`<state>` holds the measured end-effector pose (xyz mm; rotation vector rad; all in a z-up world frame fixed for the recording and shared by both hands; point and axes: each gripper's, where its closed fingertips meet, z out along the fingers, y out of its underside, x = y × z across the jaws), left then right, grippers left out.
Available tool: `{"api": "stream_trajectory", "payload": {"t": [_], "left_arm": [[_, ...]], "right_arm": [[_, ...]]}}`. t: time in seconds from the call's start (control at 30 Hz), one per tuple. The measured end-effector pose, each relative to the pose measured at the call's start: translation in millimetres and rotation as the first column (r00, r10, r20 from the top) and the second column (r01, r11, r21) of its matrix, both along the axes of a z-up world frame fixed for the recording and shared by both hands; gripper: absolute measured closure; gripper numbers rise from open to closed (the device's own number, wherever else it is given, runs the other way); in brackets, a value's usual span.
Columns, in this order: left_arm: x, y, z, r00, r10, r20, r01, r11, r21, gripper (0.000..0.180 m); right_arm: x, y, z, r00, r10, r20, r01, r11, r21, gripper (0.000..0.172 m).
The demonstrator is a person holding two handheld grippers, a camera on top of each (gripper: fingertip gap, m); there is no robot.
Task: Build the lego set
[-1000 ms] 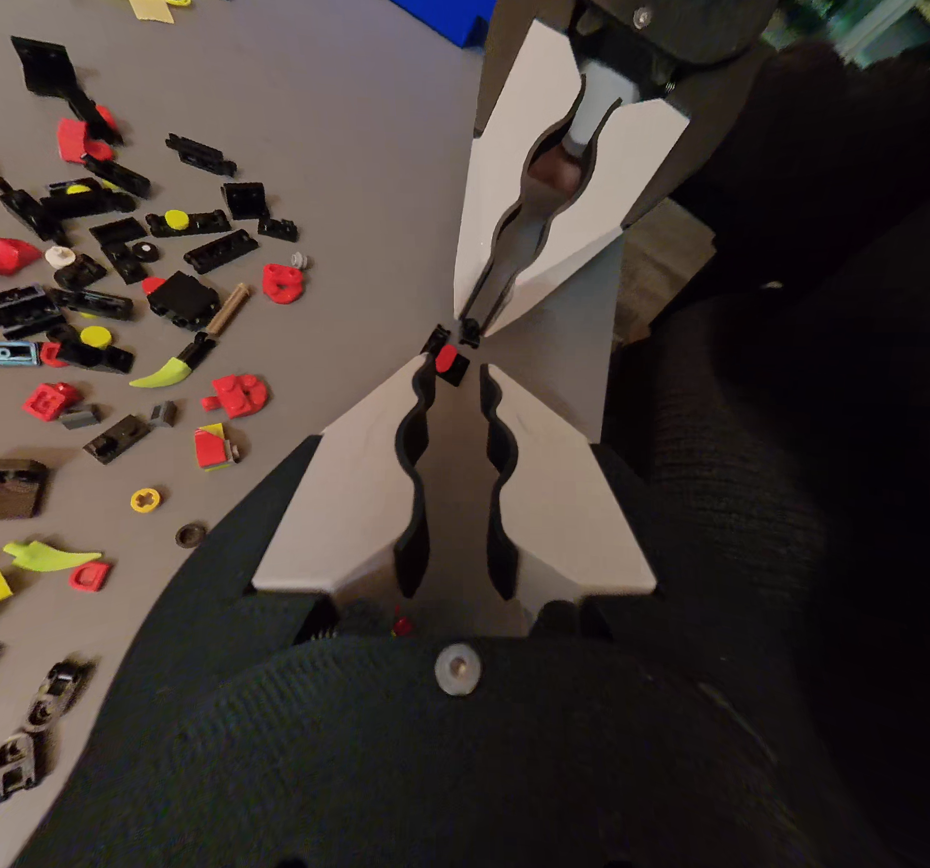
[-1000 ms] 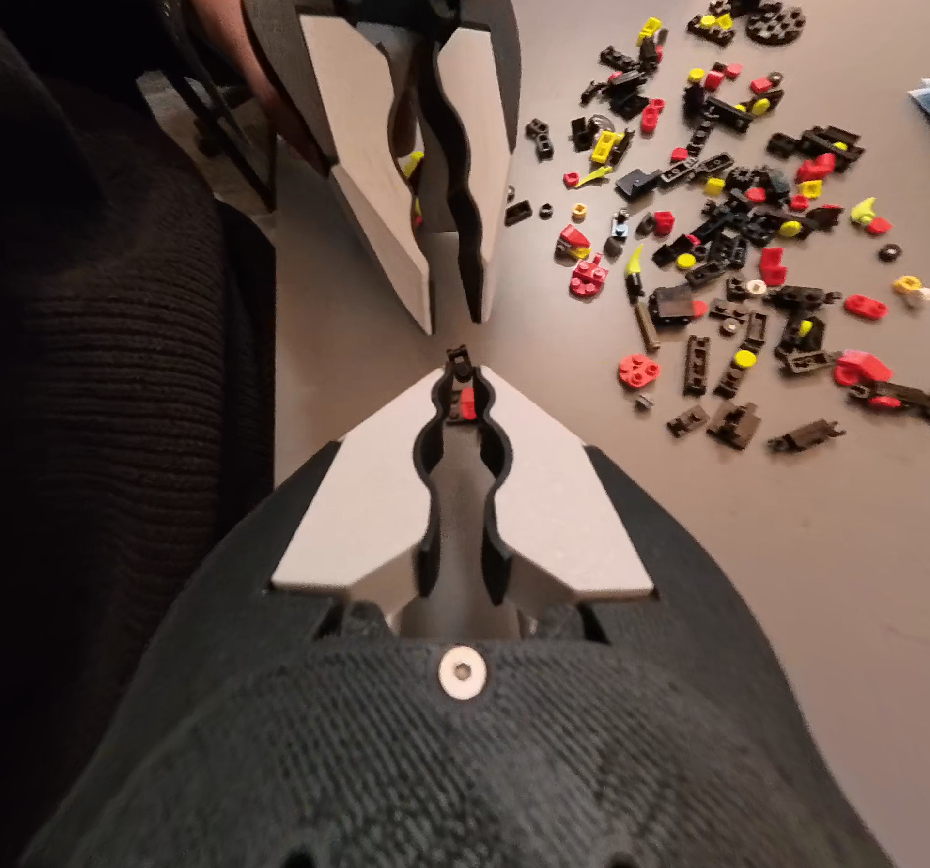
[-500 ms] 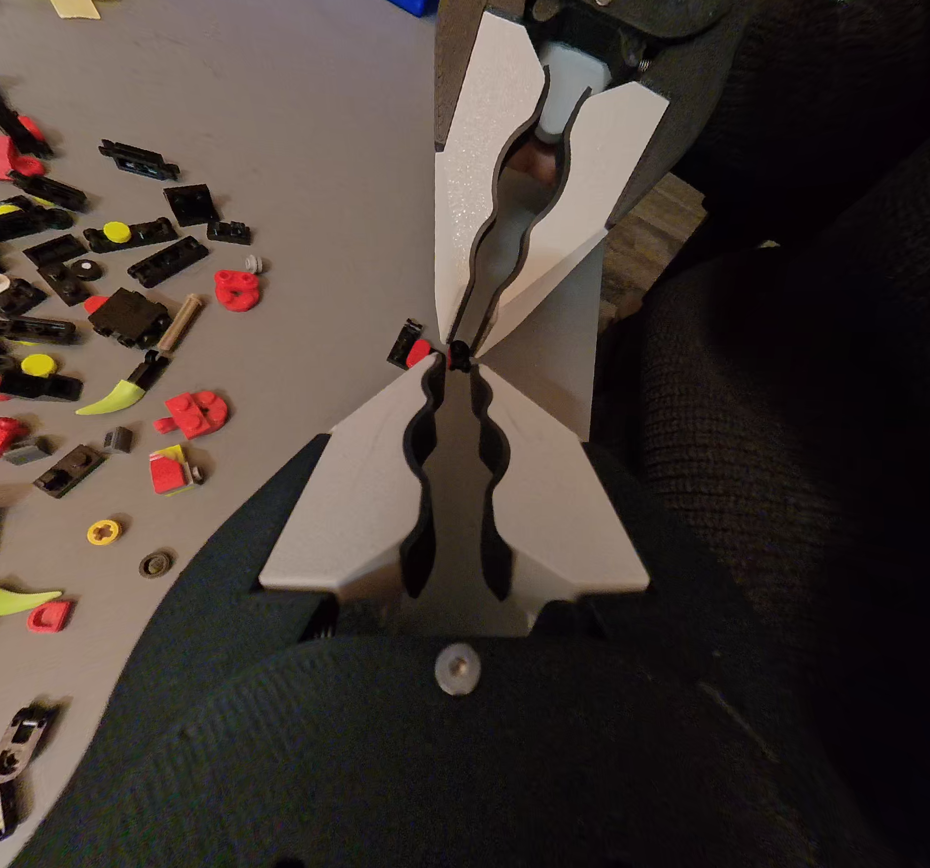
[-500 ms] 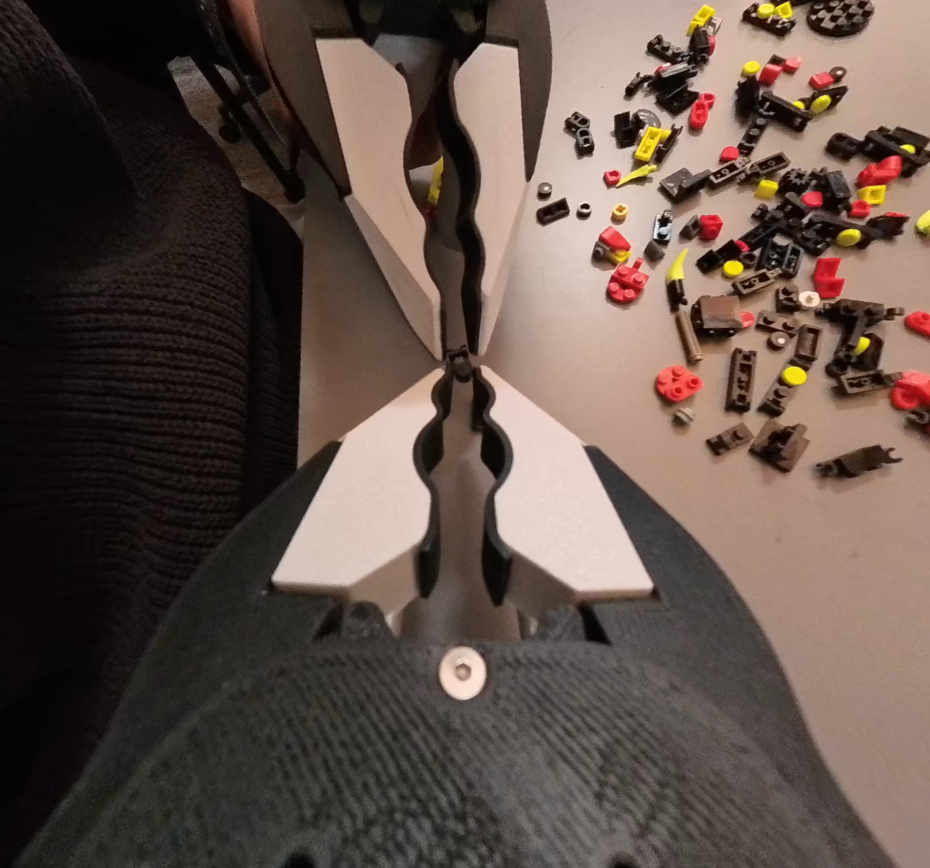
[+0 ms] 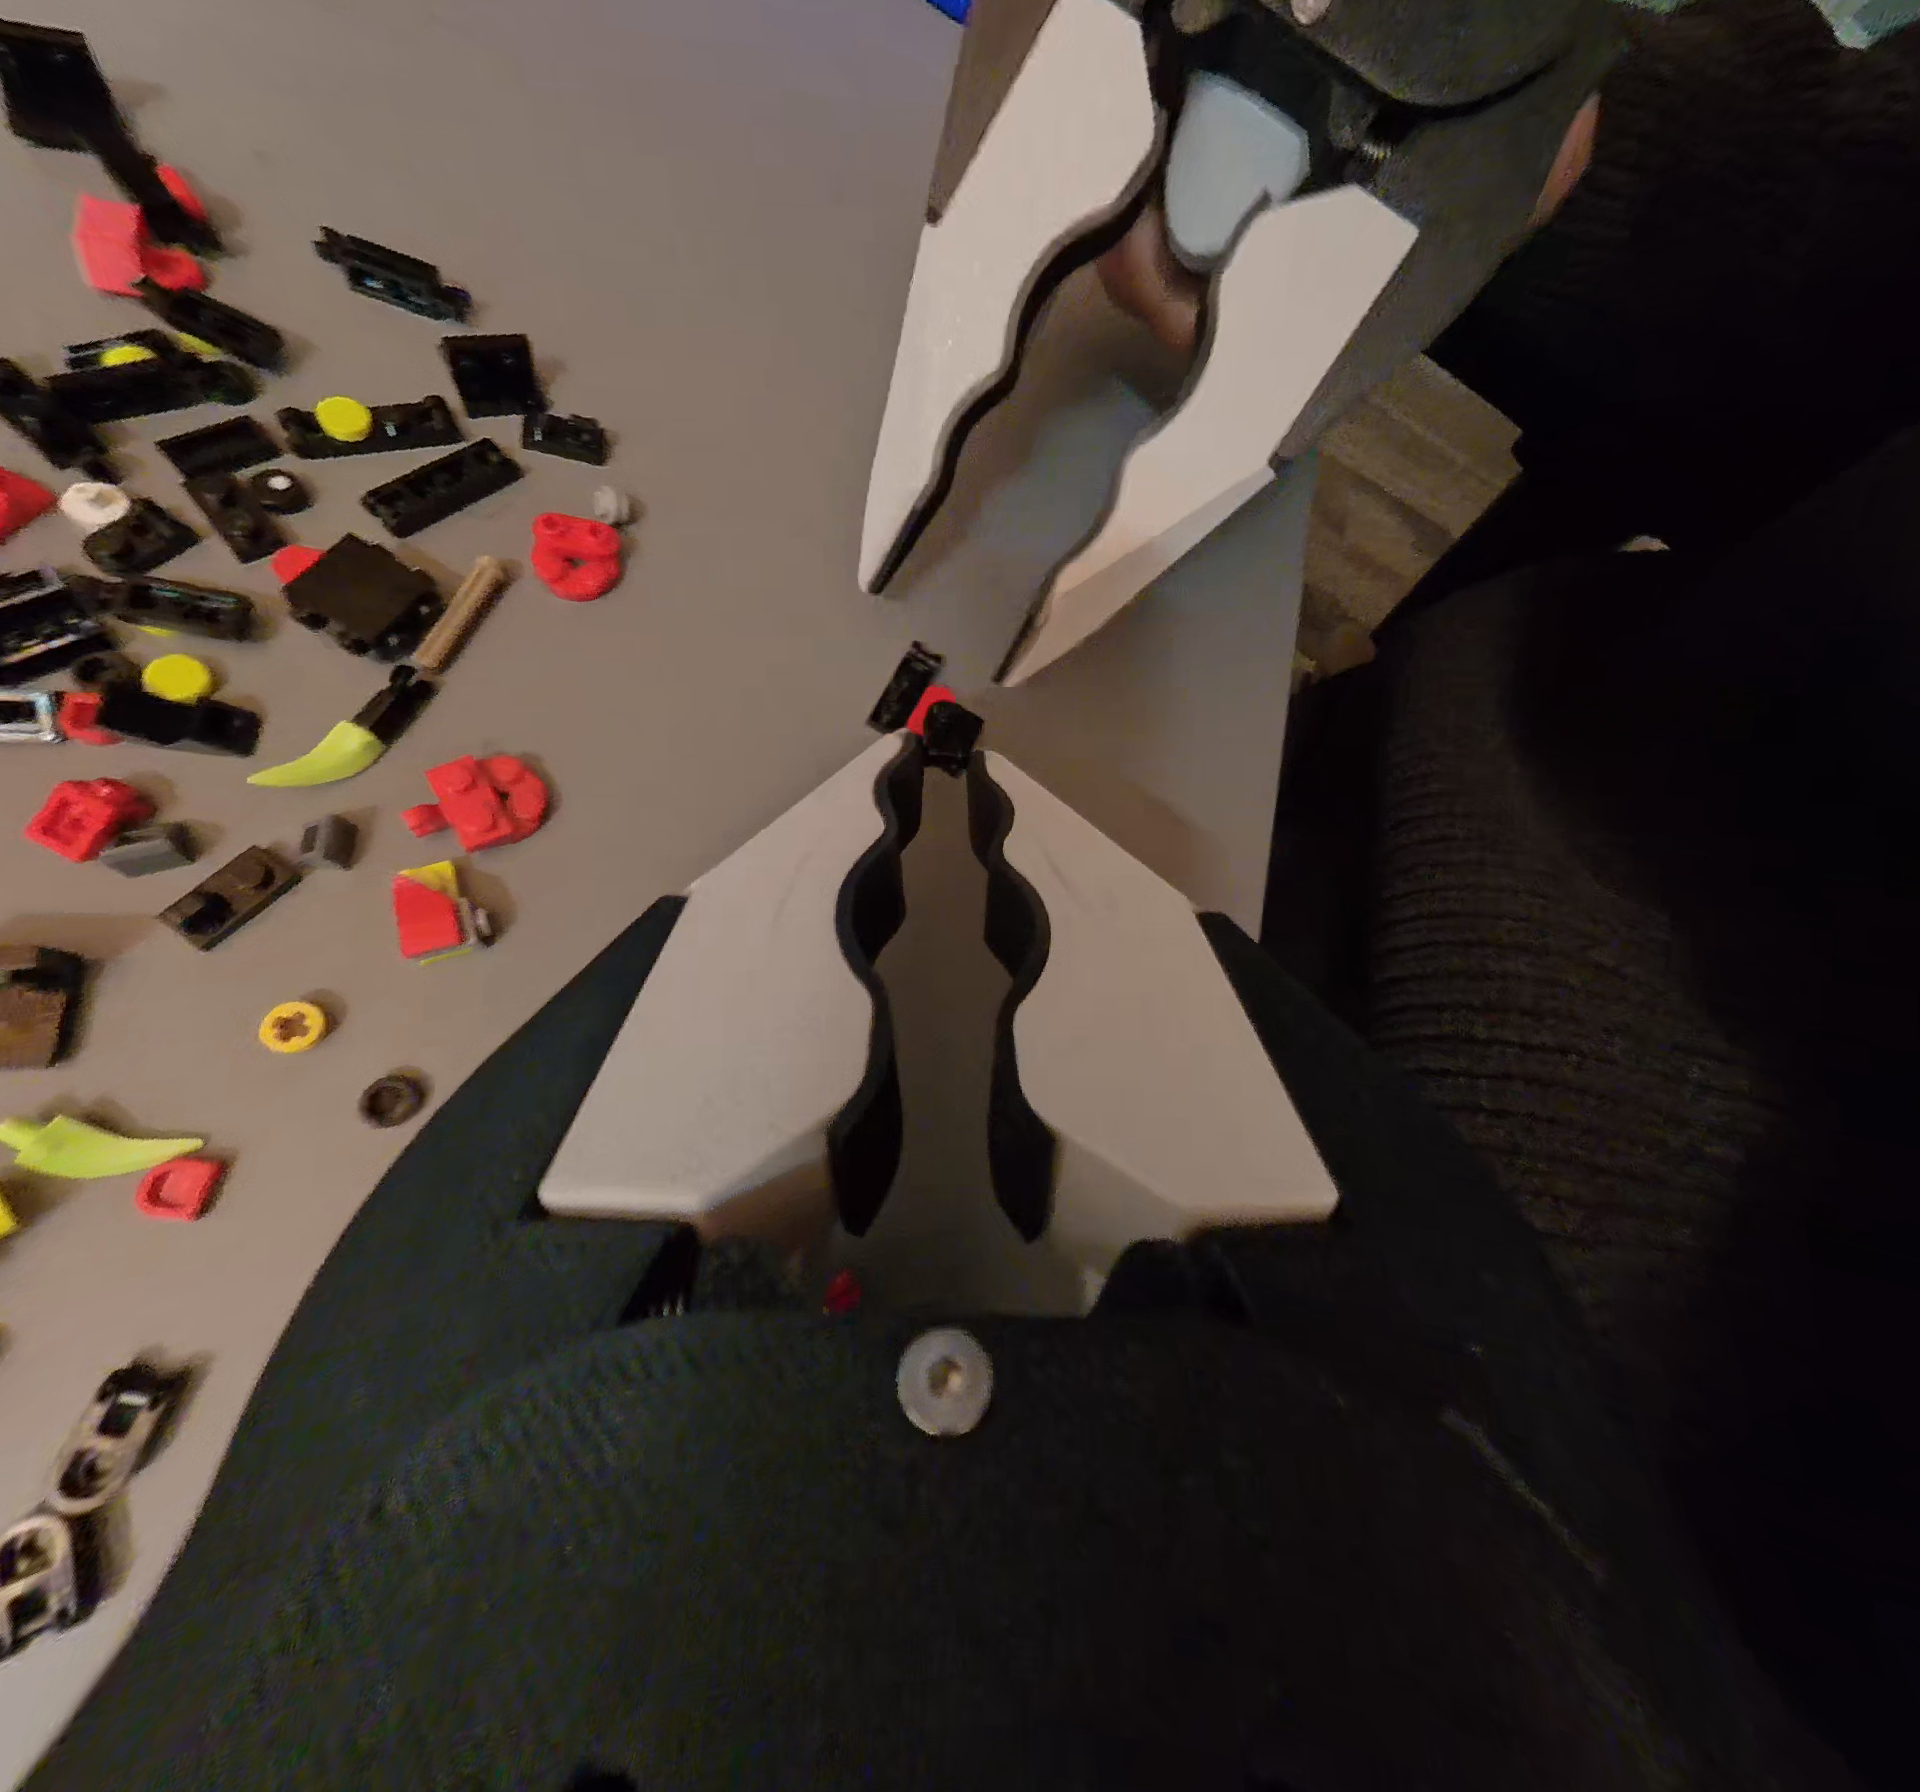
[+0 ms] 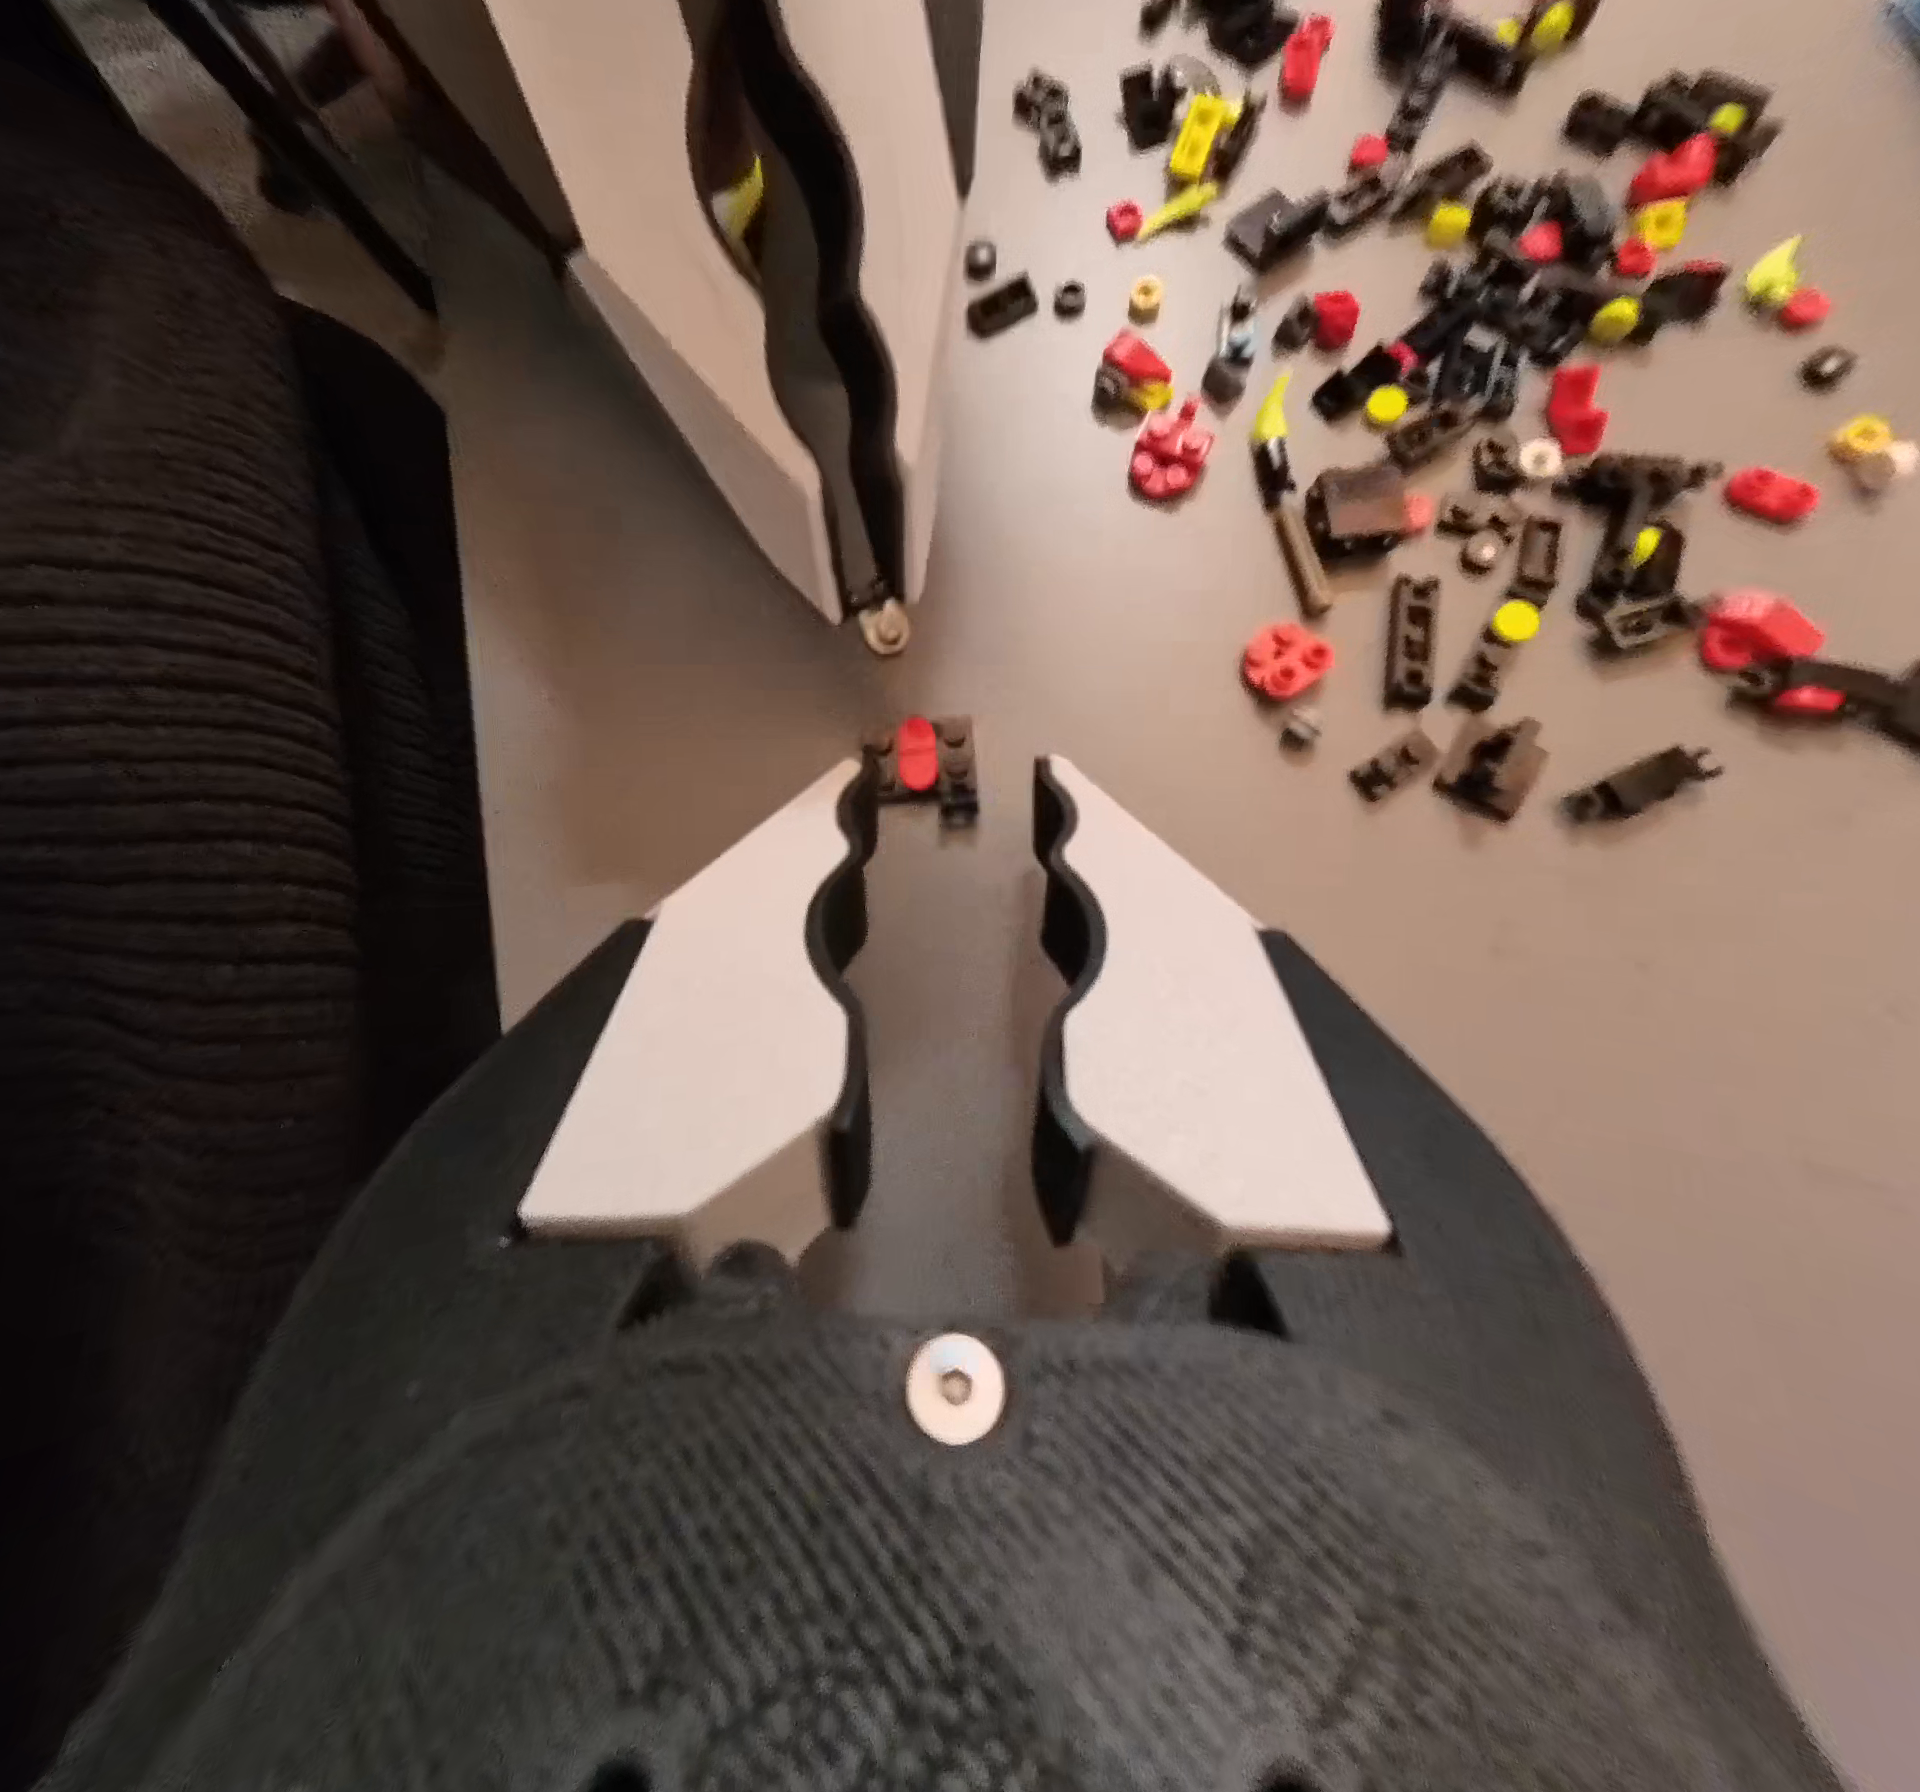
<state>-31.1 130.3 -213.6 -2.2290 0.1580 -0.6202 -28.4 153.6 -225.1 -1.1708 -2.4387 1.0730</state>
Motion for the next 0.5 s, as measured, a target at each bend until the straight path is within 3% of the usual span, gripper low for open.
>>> {"api": "stream_trajectory", "payload": {"t": [0.13,0.5], "left_arm": [[-7,1,-2,0.999,0.033,0.000,-0.033,0.999,-0.014,0.174],[-8,0,-8,0.999,0.040,0.006,-0.040,0.998,-0.046,0.174]], "right_arm": [[1,-1,-11,0.999,-0.003,0.037,0.001,0.998,0.061,0.135],[1,-8,-16,0.999,0.038,0.027,-0.041,0.994,0.102,0.143]]}}
